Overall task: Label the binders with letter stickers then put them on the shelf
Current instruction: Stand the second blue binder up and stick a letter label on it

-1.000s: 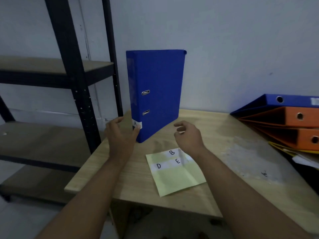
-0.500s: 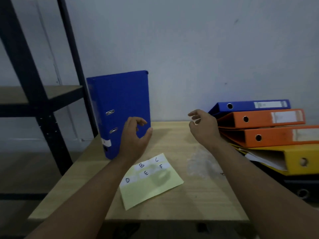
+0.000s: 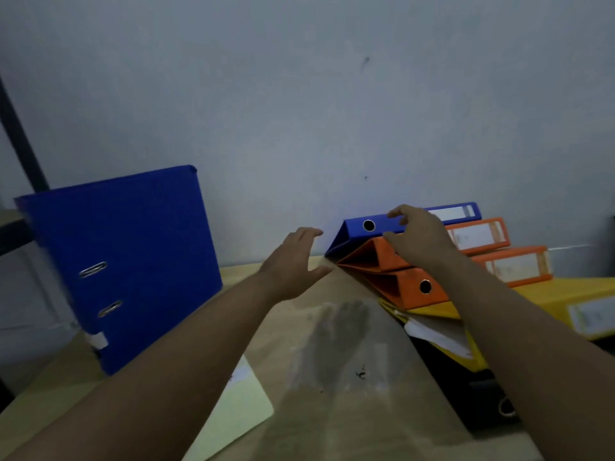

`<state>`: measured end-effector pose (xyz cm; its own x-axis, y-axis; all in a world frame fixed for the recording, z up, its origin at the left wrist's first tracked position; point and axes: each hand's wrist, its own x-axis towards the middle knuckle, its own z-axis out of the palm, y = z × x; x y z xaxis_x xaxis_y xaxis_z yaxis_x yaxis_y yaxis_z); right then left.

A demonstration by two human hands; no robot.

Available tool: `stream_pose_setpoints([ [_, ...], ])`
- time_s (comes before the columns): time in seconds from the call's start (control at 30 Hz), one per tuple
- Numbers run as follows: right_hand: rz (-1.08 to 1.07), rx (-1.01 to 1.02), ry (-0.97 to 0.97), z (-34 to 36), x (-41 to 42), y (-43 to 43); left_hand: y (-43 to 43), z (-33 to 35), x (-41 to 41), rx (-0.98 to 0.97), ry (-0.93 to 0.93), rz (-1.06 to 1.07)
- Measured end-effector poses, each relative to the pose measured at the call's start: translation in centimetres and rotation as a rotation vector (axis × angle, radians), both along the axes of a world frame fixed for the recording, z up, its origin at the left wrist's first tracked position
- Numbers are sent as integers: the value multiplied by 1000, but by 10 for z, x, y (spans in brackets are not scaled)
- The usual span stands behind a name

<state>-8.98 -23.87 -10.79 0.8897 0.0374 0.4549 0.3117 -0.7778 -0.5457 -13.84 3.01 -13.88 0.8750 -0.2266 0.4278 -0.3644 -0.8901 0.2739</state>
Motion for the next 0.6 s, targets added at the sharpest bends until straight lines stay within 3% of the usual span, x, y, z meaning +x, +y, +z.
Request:
stream_pose_setpoints([
  [0.23, 3, 261, 78, -28, 26, -25, -56, 12, 72, 88, 49, 22],
  [0.4, 1, 381, 143, -39, 36, -28, -71, 11, 101, 31, 33, 32],
  [0.6, -22, 352, 209, -41, 34, -27, -66, 1, 93, 17, -57, 51],
])
